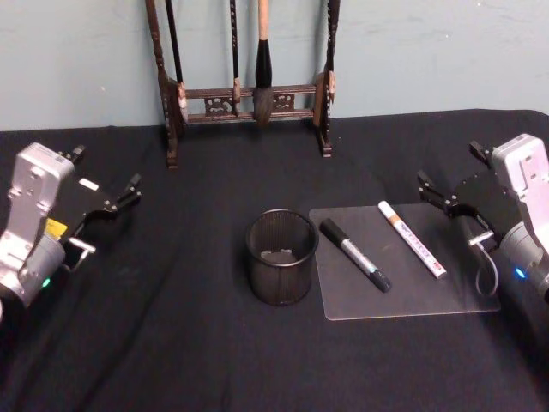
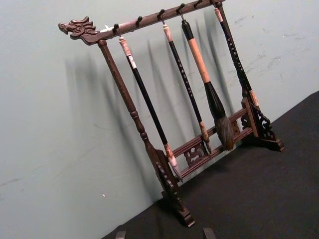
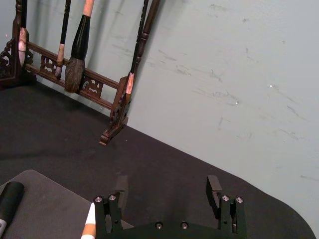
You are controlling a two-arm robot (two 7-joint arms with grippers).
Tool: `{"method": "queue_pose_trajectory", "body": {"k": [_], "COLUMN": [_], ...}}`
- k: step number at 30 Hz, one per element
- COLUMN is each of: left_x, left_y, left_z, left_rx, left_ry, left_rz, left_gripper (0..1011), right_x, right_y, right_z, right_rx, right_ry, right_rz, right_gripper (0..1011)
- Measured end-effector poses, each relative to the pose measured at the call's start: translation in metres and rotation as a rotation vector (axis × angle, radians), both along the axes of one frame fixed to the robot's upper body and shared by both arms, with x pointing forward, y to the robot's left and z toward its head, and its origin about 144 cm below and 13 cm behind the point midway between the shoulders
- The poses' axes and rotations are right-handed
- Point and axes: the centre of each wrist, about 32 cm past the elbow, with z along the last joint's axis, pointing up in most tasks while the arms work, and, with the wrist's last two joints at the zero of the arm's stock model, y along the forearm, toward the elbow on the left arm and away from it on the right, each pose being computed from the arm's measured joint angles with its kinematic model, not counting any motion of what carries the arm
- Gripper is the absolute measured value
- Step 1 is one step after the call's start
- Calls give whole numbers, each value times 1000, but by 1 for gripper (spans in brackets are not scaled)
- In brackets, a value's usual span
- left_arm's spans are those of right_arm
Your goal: Pick up the water-based marker from the table and place it into the pen holder.
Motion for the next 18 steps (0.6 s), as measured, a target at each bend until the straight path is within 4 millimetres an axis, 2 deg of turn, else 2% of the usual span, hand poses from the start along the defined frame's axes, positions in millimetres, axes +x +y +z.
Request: {"method": "queue_pose_trajectory", "body": {"k": [18], "left_x": [0], "left_y": [0], "left_z": [0], "left_rx": [0], "left_ry": [0], "left_rz": [0], "left_gripper": [1001], "right_x": [0], "right_y": [0], "right_z": [0], "right_rx": [0], "right_ry": [0], "right_rz": [0], "right_gripper": [1000]}}
